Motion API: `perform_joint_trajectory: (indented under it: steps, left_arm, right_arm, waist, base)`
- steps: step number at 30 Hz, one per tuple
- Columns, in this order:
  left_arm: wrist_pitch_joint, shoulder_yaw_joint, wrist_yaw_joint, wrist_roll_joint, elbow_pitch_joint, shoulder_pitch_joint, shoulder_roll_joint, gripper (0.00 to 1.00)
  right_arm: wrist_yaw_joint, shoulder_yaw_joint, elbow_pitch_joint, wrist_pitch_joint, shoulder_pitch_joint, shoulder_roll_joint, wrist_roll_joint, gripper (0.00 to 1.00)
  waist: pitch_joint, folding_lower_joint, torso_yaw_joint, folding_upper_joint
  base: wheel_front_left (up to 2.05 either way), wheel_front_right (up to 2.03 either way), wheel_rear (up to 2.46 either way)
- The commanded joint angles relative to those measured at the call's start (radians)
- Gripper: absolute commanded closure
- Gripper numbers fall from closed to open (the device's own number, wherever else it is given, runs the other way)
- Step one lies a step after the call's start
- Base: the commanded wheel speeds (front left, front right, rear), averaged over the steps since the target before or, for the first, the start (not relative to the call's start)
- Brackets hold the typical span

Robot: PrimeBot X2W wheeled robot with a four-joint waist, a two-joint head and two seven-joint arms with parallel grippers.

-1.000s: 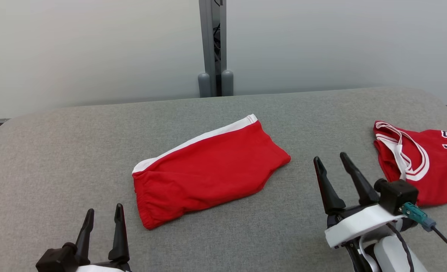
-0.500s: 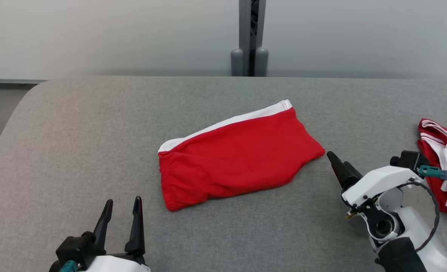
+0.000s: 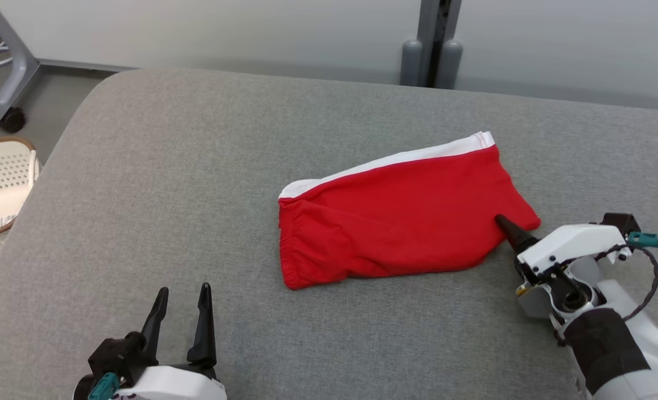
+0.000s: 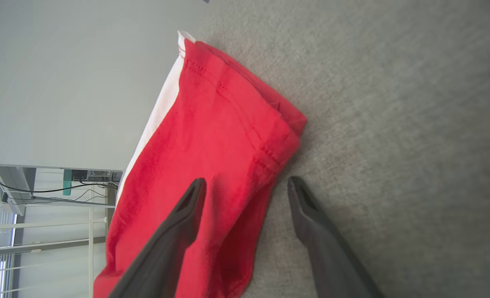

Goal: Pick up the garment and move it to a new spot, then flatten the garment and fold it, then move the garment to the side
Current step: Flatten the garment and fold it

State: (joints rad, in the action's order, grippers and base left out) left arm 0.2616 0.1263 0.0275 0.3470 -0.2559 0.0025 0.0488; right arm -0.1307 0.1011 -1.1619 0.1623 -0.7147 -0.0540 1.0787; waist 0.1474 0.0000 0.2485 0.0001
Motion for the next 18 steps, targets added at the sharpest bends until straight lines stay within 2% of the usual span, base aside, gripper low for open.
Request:
perform_joint_trajectory:
  steps: [1, 8, 18]
  left_arm:
    - [0.003, 0.002, 0.001, 0.006, 0.004, -0.022, 0.004, 0.0]
    - [0.003, 0.016, 0.004, 0.012, 0.008, -0.041, 0.004, 0.0]
    - [0.003, 0.026, 0.008, 0.015, 0.011, -0.053, 0.004, 0.0]
  right_arm:
    - [0.0, 0.004, -0.051, -0.016, -0.022, 0.005, 0.015, 0.0]
    - [0.0, 0.007, -0.114, -0.064, -0.086, 0.008, 0.016, 0.0]
    - [0.0, 0.004, -0.134, -0.109, -0.122, 0.007, -0.009, 0.0]
  waist:
    - [0.021, 0.0, 0.022, -0.0001]
    - [0.056, 0.0, 0.057, -0.0001]
    - [0.079, 0.0, 0.085, -0.0001]
  base:
    - [0.0, 0.0, 0.0]
    - [0.0, 0.0, 0.0]
    - [0.0, 0.0, 0.0]
